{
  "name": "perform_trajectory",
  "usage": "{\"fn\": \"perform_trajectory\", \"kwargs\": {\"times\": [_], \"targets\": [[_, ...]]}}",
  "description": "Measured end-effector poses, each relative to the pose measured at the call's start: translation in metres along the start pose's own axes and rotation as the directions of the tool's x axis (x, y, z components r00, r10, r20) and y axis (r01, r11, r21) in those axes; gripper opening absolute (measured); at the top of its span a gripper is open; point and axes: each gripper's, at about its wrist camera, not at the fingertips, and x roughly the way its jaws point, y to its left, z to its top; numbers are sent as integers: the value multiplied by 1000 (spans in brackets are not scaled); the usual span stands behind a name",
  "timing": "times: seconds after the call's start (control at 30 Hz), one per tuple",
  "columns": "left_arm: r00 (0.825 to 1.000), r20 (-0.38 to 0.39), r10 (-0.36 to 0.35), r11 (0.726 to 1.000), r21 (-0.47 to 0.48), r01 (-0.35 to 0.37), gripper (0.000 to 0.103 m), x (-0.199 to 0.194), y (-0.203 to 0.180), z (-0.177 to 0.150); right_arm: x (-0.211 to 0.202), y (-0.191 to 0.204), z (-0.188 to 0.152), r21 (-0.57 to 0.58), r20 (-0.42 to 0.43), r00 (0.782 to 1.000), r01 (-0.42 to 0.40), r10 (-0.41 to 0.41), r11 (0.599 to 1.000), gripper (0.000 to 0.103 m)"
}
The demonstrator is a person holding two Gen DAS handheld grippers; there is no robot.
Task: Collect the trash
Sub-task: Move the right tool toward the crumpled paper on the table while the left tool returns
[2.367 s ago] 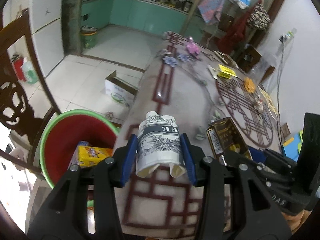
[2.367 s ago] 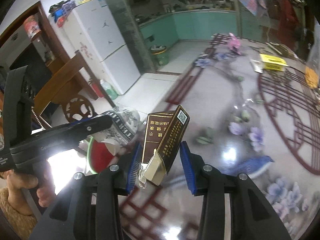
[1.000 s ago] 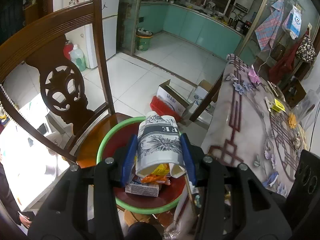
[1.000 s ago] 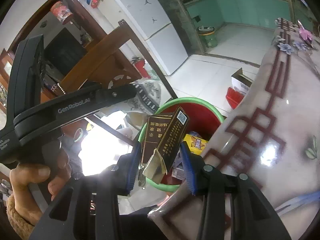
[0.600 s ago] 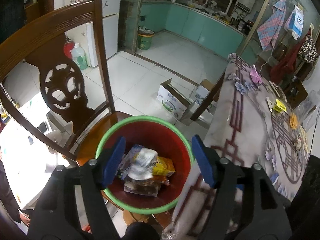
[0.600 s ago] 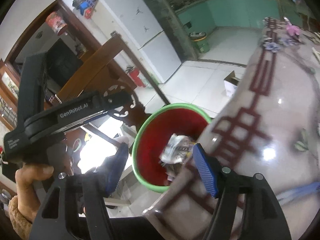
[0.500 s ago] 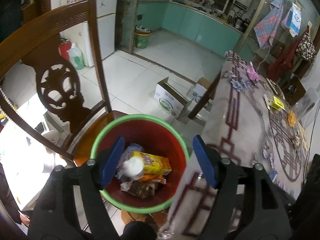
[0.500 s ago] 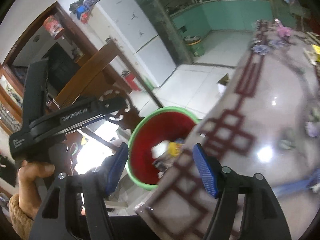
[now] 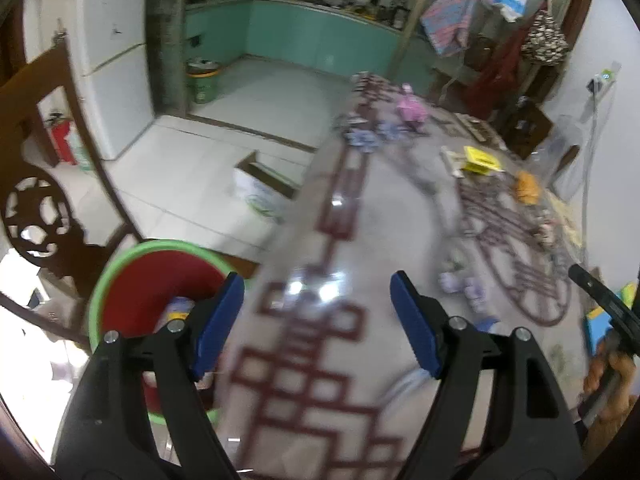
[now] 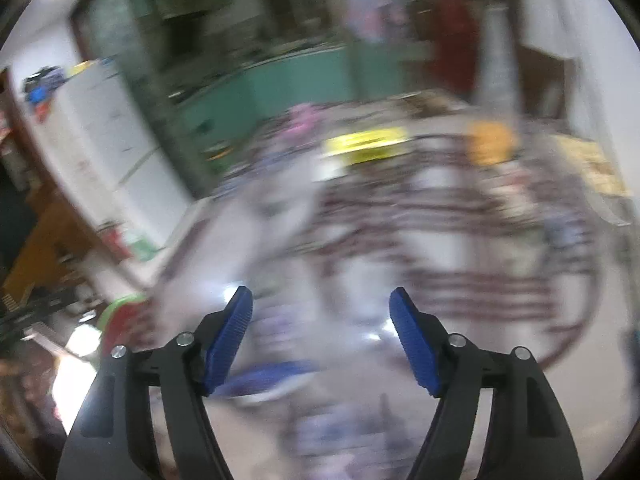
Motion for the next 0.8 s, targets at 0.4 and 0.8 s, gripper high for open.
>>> {"fn": "perform_trajectory", "kwargs": {"times": [0.4,0.8], "targets": [[999,30,30,988,154,-34,75,30,-87,7,53,-157,34,106,-18,974,224,-224,969,70],[998,60,23,977,212,-35,77,43,-117,19,137,-166,83,1,-77,948,310,-308,951,74]]}}
